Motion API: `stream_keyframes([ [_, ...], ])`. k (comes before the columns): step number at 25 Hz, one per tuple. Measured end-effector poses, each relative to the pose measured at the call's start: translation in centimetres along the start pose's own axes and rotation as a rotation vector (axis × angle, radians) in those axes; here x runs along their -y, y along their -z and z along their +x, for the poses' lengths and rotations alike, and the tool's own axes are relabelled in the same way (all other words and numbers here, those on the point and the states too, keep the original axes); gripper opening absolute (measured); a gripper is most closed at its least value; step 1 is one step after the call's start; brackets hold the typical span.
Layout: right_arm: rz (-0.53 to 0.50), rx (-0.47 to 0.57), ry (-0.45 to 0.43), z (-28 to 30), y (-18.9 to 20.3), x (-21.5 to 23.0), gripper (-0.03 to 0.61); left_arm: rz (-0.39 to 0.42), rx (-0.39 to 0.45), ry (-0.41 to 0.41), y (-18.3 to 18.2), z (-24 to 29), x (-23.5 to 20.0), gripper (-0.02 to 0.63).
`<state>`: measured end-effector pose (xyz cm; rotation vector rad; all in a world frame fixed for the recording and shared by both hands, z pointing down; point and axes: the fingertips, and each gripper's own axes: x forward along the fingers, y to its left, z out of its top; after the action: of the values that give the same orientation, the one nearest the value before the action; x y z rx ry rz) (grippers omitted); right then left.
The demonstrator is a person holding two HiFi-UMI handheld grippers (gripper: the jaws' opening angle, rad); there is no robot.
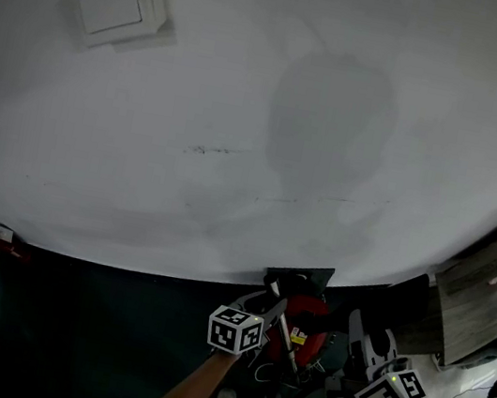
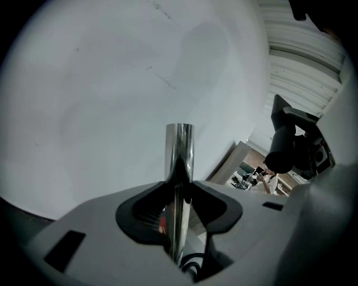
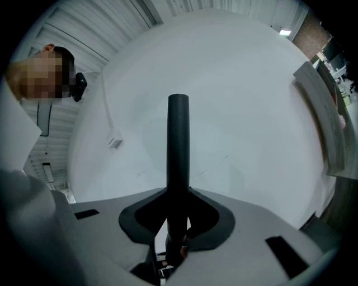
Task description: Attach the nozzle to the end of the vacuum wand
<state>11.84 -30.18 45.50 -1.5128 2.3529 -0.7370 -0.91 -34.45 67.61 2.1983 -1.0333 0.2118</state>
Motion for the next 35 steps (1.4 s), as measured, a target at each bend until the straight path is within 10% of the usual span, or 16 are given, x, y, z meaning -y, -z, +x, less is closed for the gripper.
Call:
stream_keyframes([
  [35, -0.134, -0.020, 0.001, 0.4, -4.6, -1.3, 0.089, 0.209, -0.118, 0.124, 1.2, -0.3, 13.8, 0.147],
])
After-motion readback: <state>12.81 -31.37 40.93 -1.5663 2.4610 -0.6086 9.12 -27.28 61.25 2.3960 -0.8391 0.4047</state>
